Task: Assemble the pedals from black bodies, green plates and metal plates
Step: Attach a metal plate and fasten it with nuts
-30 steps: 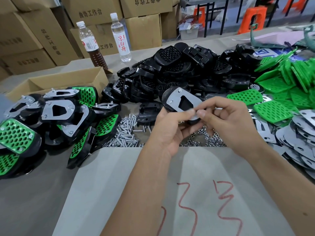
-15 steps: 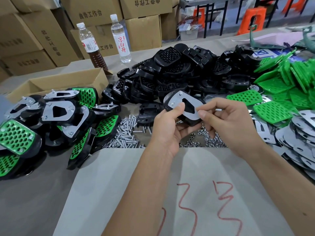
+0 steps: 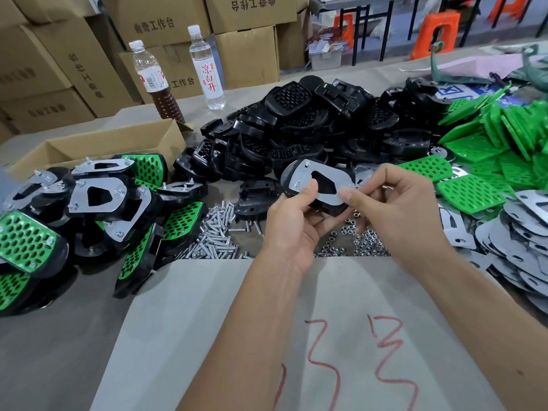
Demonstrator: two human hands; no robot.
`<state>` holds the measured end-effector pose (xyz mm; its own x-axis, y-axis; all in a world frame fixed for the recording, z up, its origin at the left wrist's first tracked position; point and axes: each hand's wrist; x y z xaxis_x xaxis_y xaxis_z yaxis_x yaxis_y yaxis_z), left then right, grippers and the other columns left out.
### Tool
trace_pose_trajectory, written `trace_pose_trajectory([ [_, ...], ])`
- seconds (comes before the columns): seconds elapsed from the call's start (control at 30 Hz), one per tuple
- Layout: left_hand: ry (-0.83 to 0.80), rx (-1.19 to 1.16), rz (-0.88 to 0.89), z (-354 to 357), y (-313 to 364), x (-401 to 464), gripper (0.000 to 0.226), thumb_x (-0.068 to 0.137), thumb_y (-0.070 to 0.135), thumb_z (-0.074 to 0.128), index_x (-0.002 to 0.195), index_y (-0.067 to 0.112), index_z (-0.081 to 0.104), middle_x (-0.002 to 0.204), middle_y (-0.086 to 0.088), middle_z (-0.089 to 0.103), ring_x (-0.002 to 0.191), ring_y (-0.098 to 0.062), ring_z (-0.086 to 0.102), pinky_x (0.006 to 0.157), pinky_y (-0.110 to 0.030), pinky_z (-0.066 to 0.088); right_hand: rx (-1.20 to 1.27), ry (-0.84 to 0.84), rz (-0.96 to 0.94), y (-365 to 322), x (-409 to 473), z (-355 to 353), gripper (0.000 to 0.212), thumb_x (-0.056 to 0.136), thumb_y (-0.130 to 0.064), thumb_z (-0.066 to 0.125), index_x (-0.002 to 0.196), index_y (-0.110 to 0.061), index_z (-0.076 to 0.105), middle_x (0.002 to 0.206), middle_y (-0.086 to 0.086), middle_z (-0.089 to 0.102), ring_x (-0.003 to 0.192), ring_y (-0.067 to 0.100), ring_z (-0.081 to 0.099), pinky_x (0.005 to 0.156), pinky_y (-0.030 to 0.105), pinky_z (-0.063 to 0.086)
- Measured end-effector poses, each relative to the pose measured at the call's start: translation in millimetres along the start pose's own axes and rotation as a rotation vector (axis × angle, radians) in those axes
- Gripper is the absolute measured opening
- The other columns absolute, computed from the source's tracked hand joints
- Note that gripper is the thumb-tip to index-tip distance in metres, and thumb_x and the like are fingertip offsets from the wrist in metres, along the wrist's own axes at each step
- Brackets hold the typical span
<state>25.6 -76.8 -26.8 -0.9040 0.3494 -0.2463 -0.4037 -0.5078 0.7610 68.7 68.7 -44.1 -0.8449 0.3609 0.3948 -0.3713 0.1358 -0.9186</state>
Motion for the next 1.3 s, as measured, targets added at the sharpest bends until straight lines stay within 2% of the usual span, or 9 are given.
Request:
trace_pose_trajectory([
  [0.1,0.005,0.005,0.009,0,1,0,0.028,0.105,0.009,0.058,0.127,-0.006,0.064,0.105,-0.021,0.078,0.085,-0.030,0.079,0.068,-0.039,0.065,0.071,-0.096,0.008,-3,-2,0,0.016,0.091,-0.009,0.077,0.103,-0.019,0.078,0.075,0.010,0.057,0.058,0.021,0.062,0.048,0.031,0.056],
  [0.23,0.031,0.058,0.030,1,-2,0,0.027,0.105,0.010,0.058,0.128,-0.004,0.065,0.112,-0.024,0.076,0.087,-0.031,0.078,0.072,-0.042,0.066,-0.016,-0.024,0.036,-1,-1,2,0.014,0.090,-0.005,0.079,0.087,-0.018,0.081,0.077,0.020,0.066,0.056,0.029,0.060,0.043,0.028,0.050],
  [0.33,0.044,0.106,0.078,4,-6,0,0.017,0.104,0.009,0.061,0.118,0.002,0.069,0.108,-0.021,0.078,0.091,-0.035,0.078,0.077,-0.047,0.066,-0.103,0.097,0.024,1,-2,2,0.014,0.083,-0.012,0.087,0.075,-0.016,0.075,0.055,0.008,0.057,0.043,0.014,0.047,0.041,0.023,0.039],
  [0.4,0.061,0.137,0.103,5,-7,0,0.015,0.103,0.010,0.063,0.115,0.004,0.070,0.104,-0.020,0.079,0.090,-0.036,0.078,0.077,-0.047,0.066,-0.226,0.088,-0.097,-2,-2,2,0.016,0.084,-0.011,0.085,0.076,-0.013,0.071,0.057,0.005,0.058,0.046,0.005,0.051,0.048,0.014,0.040],
  [0.57,0.104,0.215,0.173,3,-5,-3,0.012,0.102,0.010,0.065,0.111,0.007,0.072,0.099,-0.019,0.079,0.085,-0.033,0.078,0.066,-0.038,0.064,-0.791,-0.135,-0.355,-7,4,-1,0.011,0.097,-0.016,0.066,0.090,-0.014,0.058,0.086,-0.001,0.053,0.075,0.023,0.052,0.068,0.047,0.047],
  [0.77,0.168,0.318,0.255,7,-7,-5,0.006,0.099,0.010,0.069,0.102,0.009,0.073,0.096,-0.016,0.079,0.088,-0.035,0.078,0.064,-0.038,0.064,-0.979,-0.054,-0.335,-11,-1,12,0.035,0.106,-0.032,0.051,0.076,-0.017,0.041,0.072,-0.001,0.048,0.063,0.029,0.044,0.053,0.039,0.034],
  [0.93,0.283,0.387,0.280,4,-8,-2,0.007,0.095,0.017,0.072,0.100,0.013,0.074,0.100,-0.013,0.079,0.099,-0.039,0.075,0.092,-0.057,0.060,-1.046,-0.262,-0.227,-12,-7,12,0.028,0.107,-0.029,0.034,0.088,-0.015,0.048,0.082,0.001,0.055,0.075,0.035,0.053,0.066,0.050,0.045],
  [1.07,0.294,0.419,0.274,8,-8,-5,0.018,0.084,0.028,0.073,0.096,0.014,0.074,0.097,-0.012,0.079,0.098,-0.039,0.075,0.092,-0.058,0.059,-1.126,-0.124,-0.187,-12,-7,18,0.040,0.107,-0.035,0.036,0.072,-0.015,0.040,0.061,-0.002,0.041,0.063,0.037,0.045,0.056,0.044,0.035],
  [1.3,0.321,0.470,0.297,8,-7,-7,0.017,0.082,0.028,0.072,0.093,0.015,0.075,0.092,-0.009,0.079,0.094,-0.037,0.075,0.088,-0.058,0.060,-1.128,-0.267,-0.235,-13,-9,21,0.017,0.106,-0.026,0.031,0.089,-0.021,0.029,0.073,-0.004,0.040,0.064,0.035,0.046,0.058,0.047,0.042],
])
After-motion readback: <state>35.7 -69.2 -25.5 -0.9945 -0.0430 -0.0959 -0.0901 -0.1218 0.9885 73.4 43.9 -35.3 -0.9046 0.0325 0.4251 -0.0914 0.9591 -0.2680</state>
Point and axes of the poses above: each hand's wrist, its own x-axis towards the middle knuckle, its own z-axis out of the palm, y = z × x
